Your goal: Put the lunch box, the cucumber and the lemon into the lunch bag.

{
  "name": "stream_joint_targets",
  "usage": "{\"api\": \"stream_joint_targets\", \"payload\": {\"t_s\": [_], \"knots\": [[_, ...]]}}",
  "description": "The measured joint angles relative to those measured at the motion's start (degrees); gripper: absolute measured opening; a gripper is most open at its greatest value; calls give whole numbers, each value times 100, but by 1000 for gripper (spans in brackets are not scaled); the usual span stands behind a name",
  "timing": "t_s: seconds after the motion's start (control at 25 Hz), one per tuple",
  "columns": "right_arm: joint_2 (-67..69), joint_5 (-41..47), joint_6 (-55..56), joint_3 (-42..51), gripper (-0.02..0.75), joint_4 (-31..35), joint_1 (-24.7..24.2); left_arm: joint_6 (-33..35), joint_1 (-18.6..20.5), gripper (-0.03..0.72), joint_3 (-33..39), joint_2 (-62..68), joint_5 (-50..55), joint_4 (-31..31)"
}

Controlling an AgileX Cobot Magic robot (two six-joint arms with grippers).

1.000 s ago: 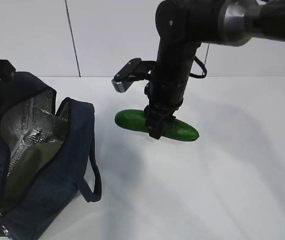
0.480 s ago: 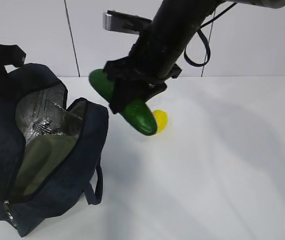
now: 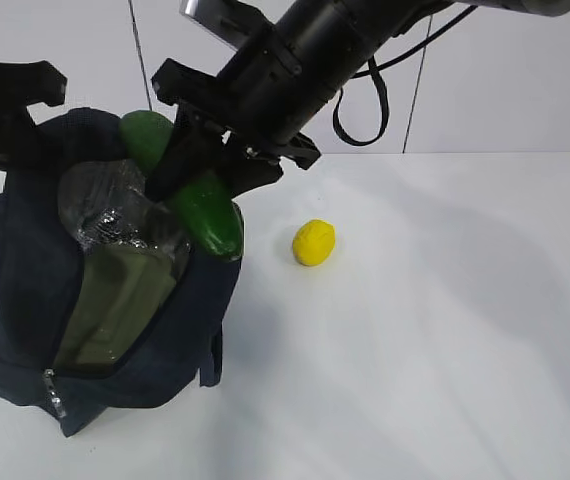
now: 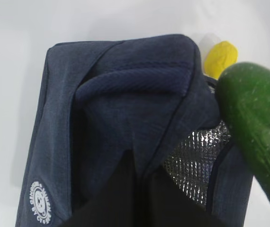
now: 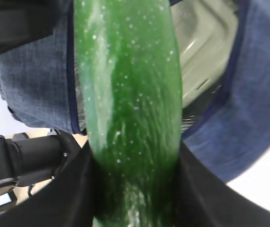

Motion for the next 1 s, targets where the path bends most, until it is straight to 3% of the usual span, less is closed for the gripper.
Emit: {"api": "stream_joint_targets", "payload": {"t_s": [0.32, 0.68, 1.0], "knots": [[0, 0, 73, 0, 301, -40, 118, 0, 0, -7, 22, 0, -379, -114], [0, 0, 147, 0, 298, -510, 377, 0, 351, -7, 22, 21, -403, -129], [0, 0, 191, 0, 298, -532, 377, 10, 383, -7, 22, 21, -416, -397]]}}
